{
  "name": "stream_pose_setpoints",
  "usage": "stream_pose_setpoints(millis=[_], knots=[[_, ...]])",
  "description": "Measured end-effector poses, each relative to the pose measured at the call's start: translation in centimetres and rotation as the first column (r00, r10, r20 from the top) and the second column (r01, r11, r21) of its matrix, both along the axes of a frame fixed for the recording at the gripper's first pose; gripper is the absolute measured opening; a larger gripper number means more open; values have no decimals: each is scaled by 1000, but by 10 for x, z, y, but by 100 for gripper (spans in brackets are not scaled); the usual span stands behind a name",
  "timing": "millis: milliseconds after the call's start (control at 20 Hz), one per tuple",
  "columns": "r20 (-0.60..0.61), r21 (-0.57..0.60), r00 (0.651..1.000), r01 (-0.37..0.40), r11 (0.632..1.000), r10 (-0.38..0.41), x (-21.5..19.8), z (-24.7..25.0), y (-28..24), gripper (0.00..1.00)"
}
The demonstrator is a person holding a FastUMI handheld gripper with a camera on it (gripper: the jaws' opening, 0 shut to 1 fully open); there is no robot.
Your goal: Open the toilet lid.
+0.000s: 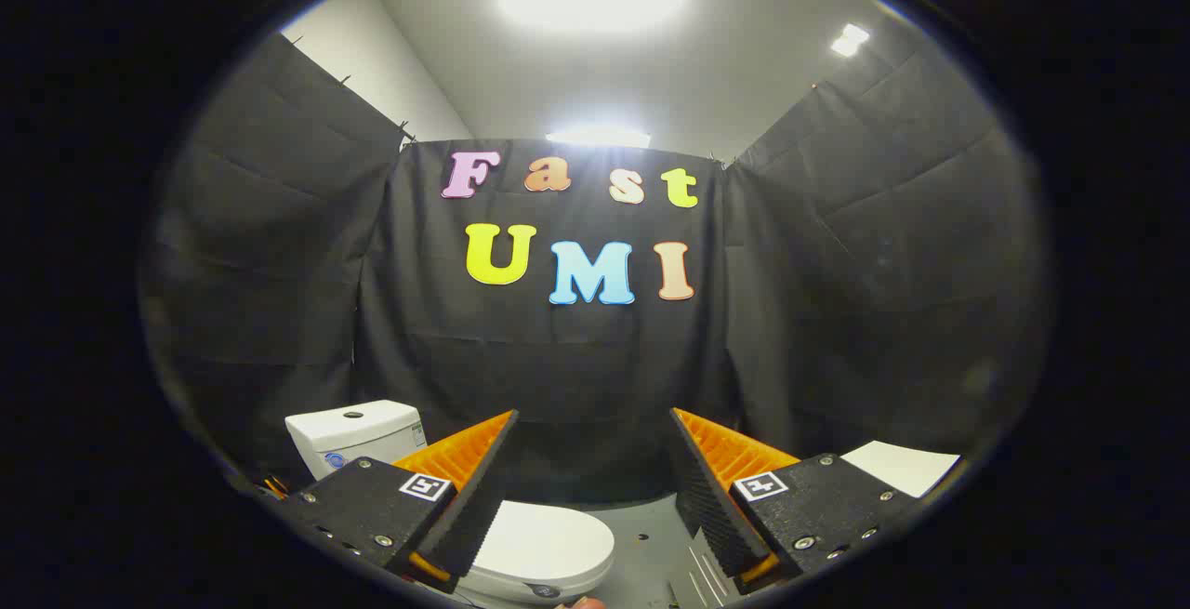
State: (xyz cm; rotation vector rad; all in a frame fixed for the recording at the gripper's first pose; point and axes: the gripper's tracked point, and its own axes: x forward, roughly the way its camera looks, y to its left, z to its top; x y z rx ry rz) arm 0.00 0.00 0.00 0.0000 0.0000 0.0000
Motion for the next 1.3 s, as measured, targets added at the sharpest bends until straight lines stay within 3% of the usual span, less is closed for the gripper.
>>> stream_pose_setpoints(millis=[200, 850, 1300], knots=[[-24, -41, 1000, 16, 999, -17, 3, -13, -4, 95], [-110, -49, 994, -33, 998, 28, 12, -51, 8, 95], [-126, -12, 987, -102, 995, 99, 25, -69, 31, 95]])
